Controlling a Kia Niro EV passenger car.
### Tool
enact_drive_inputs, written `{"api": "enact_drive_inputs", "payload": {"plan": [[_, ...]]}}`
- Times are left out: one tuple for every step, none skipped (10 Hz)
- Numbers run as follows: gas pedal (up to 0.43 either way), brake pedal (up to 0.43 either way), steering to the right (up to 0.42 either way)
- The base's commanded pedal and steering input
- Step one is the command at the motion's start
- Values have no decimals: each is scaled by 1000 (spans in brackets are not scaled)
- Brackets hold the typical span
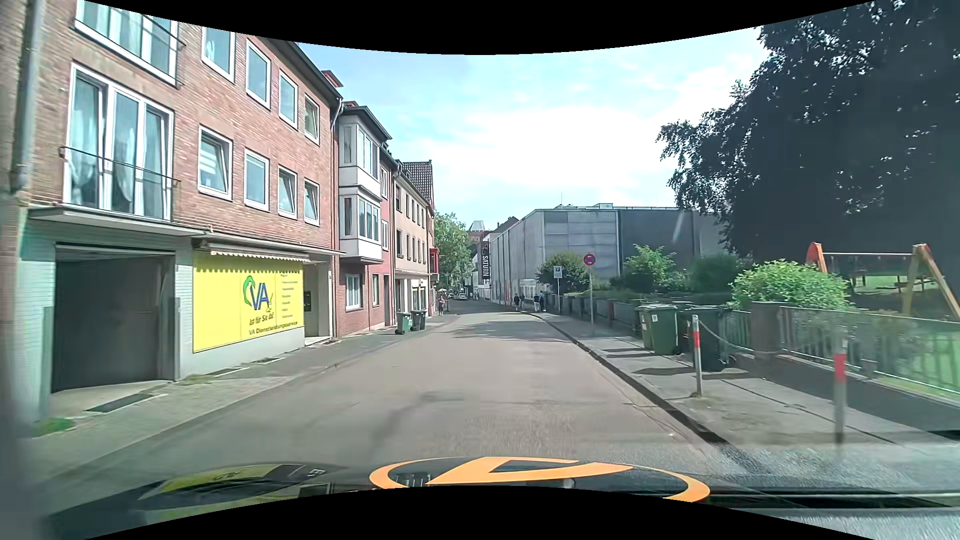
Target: Follow the waypoints while adhering to traffic rules and regulations
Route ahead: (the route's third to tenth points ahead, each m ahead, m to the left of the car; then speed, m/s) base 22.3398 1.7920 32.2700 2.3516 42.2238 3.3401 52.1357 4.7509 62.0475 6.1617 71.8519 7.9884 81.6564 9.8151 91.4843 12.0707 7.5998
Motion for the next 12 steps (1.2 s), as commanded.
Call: {"api": "enact_drive_inputs", "payload": {"plan": [[0, 85, 5], [0, 85, 5], [0, 79, 4], [0, 85, 4], [0, 85, 2], [0, 79, -1], [0, 79, -4], [0, 61, -3], [0, 55, -2], [0, 55, -2], [0, 49, -2], [0, 49, -2]]}}
